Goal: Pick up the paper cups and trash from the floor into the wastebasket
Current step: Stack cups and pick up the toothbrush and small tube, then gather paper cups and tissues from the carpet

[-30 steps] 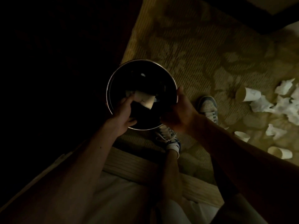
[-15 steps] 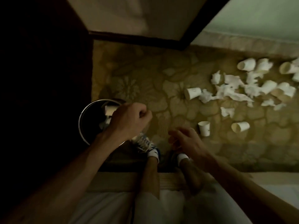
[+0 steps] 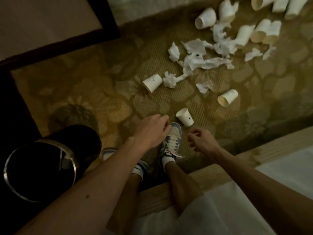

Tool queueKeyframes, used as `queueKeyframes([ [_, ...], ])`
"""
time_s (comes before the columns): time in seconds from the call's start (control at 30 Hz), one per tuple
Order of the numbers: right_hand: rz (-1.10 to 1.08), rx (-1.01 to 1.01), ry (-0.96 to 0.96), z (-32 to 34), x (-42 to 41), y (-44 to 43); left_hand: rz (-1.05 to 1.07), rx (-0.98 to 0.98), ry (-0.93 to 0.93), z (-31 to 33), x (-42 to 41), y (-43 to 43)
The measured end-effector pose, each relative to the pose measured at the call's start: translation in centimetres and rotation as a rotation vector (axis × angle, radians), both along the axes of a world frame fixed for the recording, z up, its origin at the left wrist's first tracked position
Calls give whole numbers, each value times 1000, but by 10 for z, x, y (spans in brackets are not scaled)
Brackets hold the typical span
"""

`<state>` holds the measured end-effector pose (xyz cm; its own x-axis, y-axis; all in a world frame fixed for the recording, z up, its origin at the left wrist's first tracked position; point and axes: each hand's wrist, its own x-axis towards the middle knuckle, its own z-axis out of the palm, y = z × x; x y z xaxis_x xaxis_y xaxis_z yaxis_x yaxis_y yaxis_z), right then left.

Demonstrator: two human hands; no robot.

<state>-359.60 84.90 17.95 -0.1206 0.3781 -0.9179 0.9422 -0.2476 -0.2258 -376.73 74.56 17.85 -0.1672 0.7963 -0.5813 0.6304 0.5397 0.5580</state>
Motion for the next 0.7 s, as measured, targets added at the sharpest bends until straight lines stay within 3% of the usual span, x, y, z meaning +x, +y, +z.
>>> queueKeyframes([
  [0.13,21,57,-35,-69,29,23,-123,-47,40,-76,42,31],
  [0.33,-48,-7,2,-163,47,39,-127,-96,69,-180,77,55],
  [0.53,-192,-42,78,-227,57,50,105,-202,-86,-241,91,69],
  [0.7,-301,-133,66,-242,52,58,206,-341,-191,-248,95,77],
])
